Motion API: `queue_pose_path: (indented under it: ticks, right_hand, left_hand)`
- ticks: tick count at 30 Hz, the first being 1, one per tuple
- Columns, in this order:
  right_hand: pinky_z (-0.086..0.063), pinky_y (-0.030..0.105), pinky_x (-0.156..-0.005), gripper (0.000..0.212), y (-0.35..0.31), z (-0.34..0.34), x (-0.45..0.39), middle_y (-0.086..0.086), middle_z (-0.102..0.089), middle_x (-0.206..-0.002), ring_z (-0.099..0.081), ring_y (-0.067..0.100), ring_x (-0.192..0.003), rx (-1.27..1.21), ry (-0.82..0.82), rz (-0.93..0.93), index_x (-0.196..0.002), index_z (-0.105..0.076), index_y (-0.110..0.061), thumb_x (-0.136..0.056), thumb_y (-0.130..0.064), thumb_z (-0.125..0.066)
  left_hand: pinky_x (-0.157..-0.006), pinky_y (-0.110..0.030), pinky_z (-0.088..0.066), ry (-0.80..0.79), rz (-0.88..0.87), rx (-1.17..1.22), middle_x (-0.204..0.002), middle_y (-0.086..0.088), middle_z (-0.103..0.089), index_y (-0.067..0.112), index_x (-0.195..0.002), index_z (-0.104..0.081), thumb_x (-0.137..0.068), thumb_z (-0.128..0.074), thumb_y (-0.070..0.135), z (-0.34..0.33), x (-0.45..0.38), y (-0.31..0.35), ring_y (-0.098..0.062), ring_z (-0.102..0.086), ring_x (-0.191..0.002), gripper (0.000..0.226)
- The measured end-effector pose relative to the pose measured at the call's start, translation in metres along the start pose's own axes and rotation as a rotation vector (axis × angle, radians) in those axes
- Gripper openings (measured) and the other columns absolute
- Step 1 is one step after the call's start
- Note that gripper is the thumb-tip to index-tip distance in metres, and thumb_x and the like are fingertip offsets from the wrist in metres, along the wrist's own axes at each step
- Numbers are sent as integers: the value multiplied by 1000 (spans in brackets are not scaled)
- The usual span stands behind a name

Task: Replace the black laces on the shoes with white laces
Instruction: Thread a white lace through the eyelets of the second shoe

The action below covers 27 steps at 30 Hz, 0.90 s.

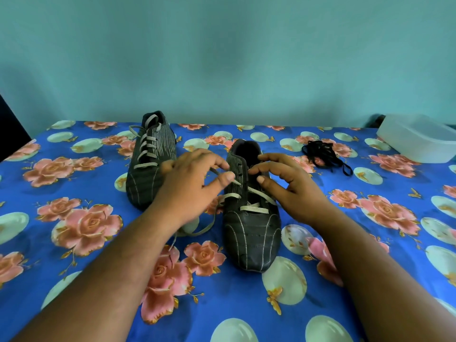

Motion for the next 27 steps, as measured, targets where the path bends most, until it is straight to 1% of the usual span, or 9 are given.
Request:
queue_pose_path:
  ticks: [4, 7, 9, 12, 14, 18, 22, 24, 27]
  right_hand:
    - [-37, 22, -103, 24, 0, 0, 0, -8, -54, -135, -47, 8, -132, 9, -9, 0, -118, -70, -39, -99, -25, -63]
    - [-39, 14, -99, 27, 1, 1, -1, -8, -53, -136, -48, 9, -130, 16, -18, -3, -120, -70, -39, -101, -23, -60]
    - [-41, 9, -94, 29, 2, 2, -2, -6, -53, -135, -49, 10, -129, 3, -20, 0, -119, -71, -37, -103, -18, -57]
    - [-41, 12, -99, 31, 2, 3, -3, -5, -56, -131, -48, 5, -131, -10, -9, 22, -115, -72, -31, -104, -11, -52]
    - [-42, 14, -100, 31, 2, 3, -3, -4, -56, -131, -46, 6, -133, -27, -11, 24, -114, -72, -30, -105, -11, -50]
    - [-43, 18, -99, 29, 3, 2, -2, -4, -56, -131, -47, 8, -133, -14, -6, 31, -114, -72, -33, -104, -15, -51]
    - [-37, 14, -99, 26, 1, 2, -1, -8, -55, -132, -48, 6, -130, 11, -12, 7, -114, -70, -38, -103, -18, -57]
    - [-36, 14, -100, 25, 0, 1, -1, -7, -56, -132, -48, 5, -130, 17, -9, 16, -114, -71, -36, -102, -18, -59]
    - [-37, 19, -101, 24, 0, 2, -1, -7, -56, -131, -48, 6, -130, 16, -4, 23, -115, -71, -34, -101, -19, -59]
  left_hand:
    - [-100, -48, -32, -58, -24, -7, -102, 18, -64, 39, -89, -61, -84, -46, 70, -10, 4, 1, -6, -52, -113, 35]
    - [-97, -43, -28, -54, -17, -37, -102, 18, -64, 36, -89, -62, -94, -57, 57, -7, 2, 0, -9, -51, -114, 22]
    - [-99, -46, -30, -30, 12, -37, -96, 23, -60, 37, -89, -61, -95, -57, 52, 1, -1, -7, -12, -52, -114, 17]
    - [-97, -47, -34, 82, 90, -47, -86, 23, -60, 37, -87, -58, -93, -48, 60, 18, -7, -22, -18, -60, -103, 26]
    - [-90, -39, -24, 170, 181, -156, -90, 19, -56, 32, -92, -61, -98, -53, 51, 28, -10, -31, -24, -57, -110, 22]
    - [-85, -42, -22, 241, 277, -351, -108, 4, -64, 27, -96, -64, -97, -62, 38, 35, -7, -33, -29, -48, -119, 11]
    - [-95, -46, -24, 128, 130, -353, -128, 7, -60, 32, -112, -65, -95, -59, 48, 19, -3, -25, -23, -41, -129, 24]
    - [-98, -46, -25, 40, 15, -253, -128, 13, -60, 37, -114, -65, -93, -47, 62, 11, -2, -12, -18, -41, -129, 38]
    - [-88, -33, -14, -34, -116, -182, -120, 21, -62, 39, -105, -69, -89, -37, 69, 1, 1, 2, -8, -42, -125, 47]
Point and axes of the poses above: each hand's wrist, its own x-axis away from the middle knuckle, its own z-axis out of the back of the hand, y = z × x, the point moved 2 cm from there along -x, towards the middle knuckle
